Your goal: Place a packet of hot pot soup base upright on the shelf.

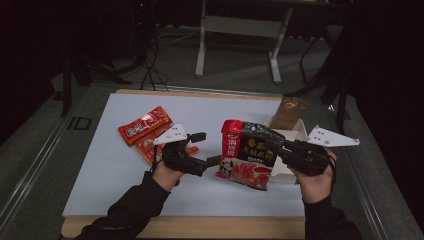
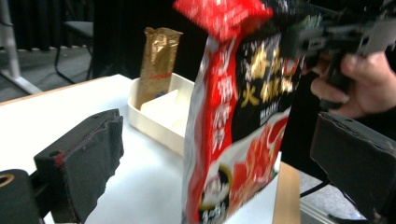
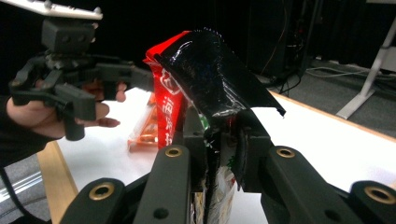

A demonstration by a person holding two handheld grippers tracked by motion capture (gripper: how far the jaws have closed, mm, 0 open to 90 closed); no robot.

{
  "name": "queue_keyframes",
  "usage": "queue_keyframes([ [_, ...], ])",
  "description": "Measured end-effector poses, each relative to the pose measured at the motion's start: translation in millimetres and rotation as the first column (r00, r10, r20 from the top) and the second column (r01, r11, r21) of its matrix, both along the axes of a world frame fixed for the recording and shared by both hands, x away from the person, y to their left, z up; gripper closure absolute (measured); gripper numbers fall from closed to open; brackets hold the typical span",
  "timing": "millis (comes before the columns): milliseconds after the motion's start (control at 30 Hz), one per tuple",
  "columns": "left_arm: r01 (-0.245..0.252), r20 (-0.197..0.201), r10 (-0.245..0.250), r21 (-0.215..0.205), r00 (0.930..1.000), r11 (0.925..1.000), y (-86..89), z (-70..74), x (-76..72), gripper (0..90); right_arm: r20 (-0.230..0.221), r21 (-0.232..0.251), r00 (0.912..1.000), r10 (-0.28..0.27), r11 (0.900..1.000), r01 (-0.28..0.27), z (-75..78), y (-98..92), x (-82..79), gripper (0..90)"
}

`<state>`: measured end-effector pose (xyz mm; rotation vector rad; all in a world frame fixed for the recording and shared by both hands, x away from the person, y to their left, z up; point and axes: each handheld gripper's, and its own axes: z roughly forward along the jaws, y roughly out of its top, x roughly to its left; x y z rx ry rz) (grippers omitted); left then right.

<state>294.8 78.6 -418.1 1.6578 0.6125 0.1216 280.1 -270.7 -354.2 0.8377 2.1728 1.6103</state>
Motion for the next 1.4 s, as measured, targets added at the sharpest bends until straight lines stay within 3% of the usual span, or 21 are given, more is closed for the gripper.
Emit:
queue_keyframes([
  [167, -0.003, 0.004, 0.003, 0.010, 1.0000, 0.9999, 10.6, -1.9, -8.2, 2.9, 0.016, 0.016, 0.9999, -0.001, 1.000, 0.001, 10.6, -2.4, 4.5, 77.6],
  [300, -0.018, 0.016, 0.017, 0.046, 0.9997, 0.9988, 19.3, -7.2, -16.5, 3.0, 0.027, 0.033, 0.9995, -0.012, 0.999, 0.011, 20.8, -7.1, 8.9, 77.6],
  [367, -0.018, 0.003, 0.018, 0.030, 0.9998, 0.9994, 24.5, -10.6, -20.1, 2.9, 0.035, 0.040, 0.9992, -0.018, 0.999, 0.017, 26.1, -10.5, 11.4, 77.5],
  [700, -0.043, 0.007, 0.042, 0.050, 0.9991, 0.9979, 44.9, -29.2, -37.0, 3.0, 0.064, 0.042, 0.9941, -0.088, 0.995, 0.085, 46.1, -31.9, 27.1, 77.5],
  [1067, -0.055, 0.035, 0.052, 0.077, 0.9980, 0.9955, 59.3, -48.6, -50.7, 3.0, 0.065, 0.037, 0.9824, -0.175, 0.984, 0.173, 55.0, -66.4, 46.4, 77.4],
  [1400, -0.055, 0.000, 0.055, 0.091, 0.9985, 0.9943, 64.1, -67.0, -62.2, 3.1, 0.067, 0.034, 0.9719, -0.226, 0.974, 0.224, 52.1, -93.3, 66.3, 77.4],
])
